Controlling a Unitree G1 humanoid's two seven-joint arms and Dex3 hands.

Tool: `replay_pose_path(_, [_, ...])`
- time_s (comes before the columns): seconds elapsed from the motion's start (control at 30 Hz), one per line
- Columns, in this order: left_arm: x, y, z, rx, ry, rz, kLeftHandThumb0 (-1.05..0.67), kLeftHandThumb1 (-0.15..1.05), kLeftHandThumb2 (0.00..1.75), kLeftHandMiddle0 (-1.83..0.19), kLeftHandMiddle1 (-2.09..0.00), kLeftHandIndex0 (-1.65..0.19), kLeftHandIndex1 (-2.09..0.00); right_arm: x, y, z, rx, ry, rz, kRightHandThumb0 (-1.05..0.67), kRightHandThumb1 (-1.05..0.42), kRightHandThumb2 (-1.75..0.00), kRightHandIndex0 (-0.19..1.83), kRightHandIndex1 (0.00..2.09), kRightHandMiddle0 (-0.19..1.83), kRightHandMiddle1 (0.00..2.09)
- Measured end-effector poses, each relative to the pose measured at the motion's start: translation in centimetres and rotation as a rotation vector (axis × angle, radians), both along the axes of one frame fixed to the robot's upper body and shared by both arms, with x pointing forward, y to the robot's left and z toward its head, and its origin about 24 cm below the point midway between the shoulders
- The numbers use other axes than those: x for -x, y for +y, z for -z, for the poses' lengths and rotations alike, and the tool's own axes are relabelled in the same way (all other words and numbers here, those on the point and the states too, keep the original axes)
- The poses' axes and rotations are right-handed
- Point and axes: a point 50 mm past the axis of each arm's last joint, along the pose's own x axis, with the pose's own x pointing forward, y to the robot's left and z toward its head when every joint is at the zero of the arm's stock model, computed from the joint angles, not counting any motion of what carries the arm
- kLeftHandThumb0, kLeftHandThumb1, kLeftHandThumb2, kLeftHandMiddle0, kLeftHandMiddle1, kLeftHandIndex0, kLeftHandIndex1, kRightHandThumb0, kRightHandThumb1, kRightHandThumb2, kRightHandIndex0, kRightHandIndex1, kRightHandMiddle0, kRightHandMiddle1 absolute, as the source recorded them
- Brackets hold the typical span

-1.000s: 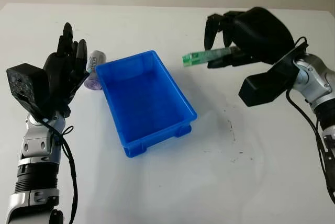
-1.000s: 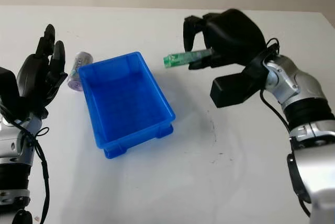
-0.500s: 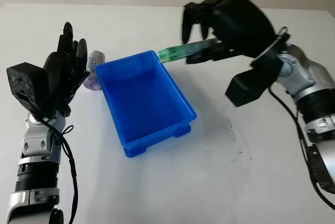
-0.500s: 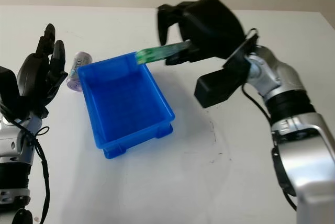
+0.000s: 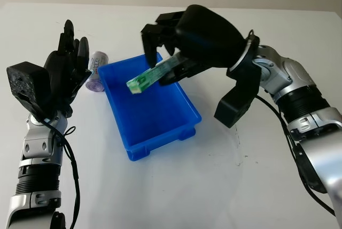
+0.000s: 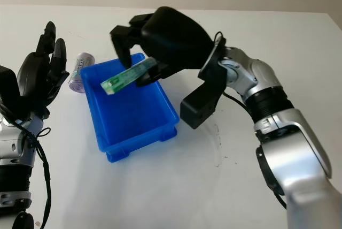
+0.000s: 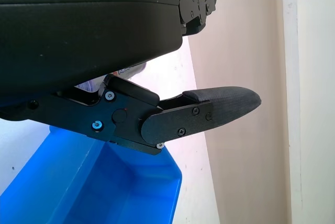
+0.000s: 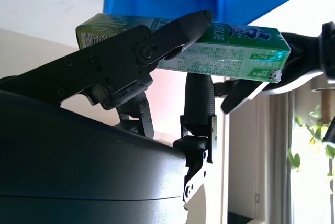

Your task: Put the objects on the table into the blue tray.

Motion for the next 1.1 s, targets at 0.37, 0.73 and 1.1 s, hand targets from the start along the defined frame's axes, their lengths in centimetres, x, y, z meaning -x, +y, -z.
replay_pose_path(0.37, [0.0,-0.1,-0.1,-0.002,-0.002,-0.007,-0.76,1.05,0.65,0.19,0.0,0.19,0.0,-0.2,0.3,1.2,0.105,0.039,0.009,-0.61,-0.98,-0.06,0.3,1.51,0.25,1.48])
replay_pose_path(0.73, [0.0,-0.1,-0.2,-0.004,-0.002,-0.006,-0.76,1.05,0.65,0.19,0.0,0.19,0.0,-0.4,-0.2,1.1,0.211,0.101,0.083,-0.85,-1.05,-0.33,0.22,0.13,0.2,0.3])
replay_pose_path(1.1, [0.1,-0.1,-0.2,-0.005,-0.006,-0.007,-0.76,1.05,0.64,0.19,-0.03,0.19,0.0,-0.1,-0.5,0.5,0.17,0.09,0.103,-0.83,-1.05,-0.39,0.01,0.0,0.04,0.06])
